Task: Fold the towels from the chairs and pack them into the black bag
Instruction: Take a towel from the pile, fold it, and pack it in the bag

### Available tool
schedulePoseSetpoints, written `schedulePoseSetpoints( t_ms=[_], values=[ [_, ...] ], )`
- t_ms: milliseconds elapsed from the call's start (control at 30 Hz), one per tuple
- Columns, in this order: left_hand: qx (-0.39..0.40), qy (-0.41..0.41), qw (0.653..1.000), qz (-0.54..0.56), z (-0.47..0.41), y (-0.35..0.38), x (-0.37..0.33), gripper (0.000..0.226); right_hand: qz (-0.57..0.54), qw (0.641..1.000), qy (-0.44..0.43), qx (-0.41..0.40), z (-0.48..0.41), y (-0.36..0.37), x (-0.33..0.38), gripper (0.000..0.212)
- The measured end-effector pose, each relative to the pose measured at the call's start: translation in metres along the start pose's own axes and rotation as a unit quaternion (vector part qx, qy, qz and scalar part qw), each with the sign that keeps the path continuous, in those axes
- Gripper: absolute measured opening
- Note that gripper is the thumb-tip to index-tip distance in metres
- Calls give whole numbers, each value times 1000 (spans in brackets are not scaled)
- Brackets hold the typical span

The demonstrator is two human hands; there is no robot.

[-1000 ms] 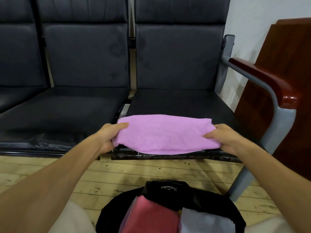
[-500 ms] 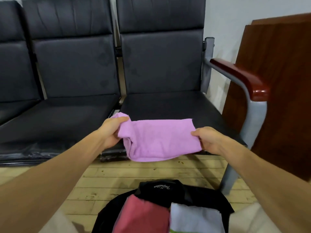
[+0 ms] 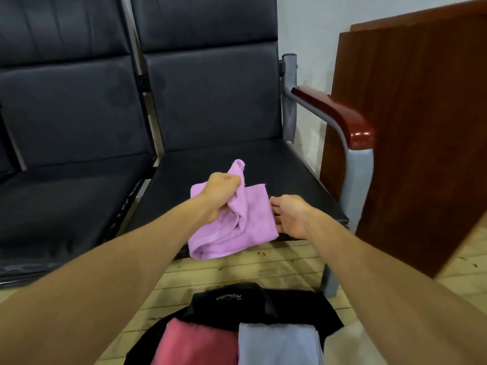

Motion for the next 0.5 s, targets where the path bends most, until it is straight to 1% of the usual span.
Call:
schedulePoseSetpoints(
  t_ms=[100,200,333,400,433,500],
  values=[
    [4,40,995,-93,5,25,7,41,-15,1000,15,-5,0,1,1,26],
    [32,62,987,-142,9,38,14,34,-11,1000,24,-9,-1,1,2,27],
    [104,18,993,-60,16,33,14,29,18,999,24,-28,-4,4,2,29],
    [114,14,993,-35,20,22,18,24,31,999,17,-40,-5,7,3,35],
    [107,28,993,-34,21,15,22,21,36,998,14,-46,-6,9,4,37],
    [66,91,990,-88,23,-4,32,23,55,997,5,-61,-8,12,5,41]
  ],
)
Point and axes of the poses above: each hand's wrist, its own z-axis away from the middle knuckle, its own y-axis out of the palm, x = y × z, the point moved 2 cm from there along -z, towards the middle knuckle, and after that the axes turned 3 degrees about -x, right-handed, at the moved point
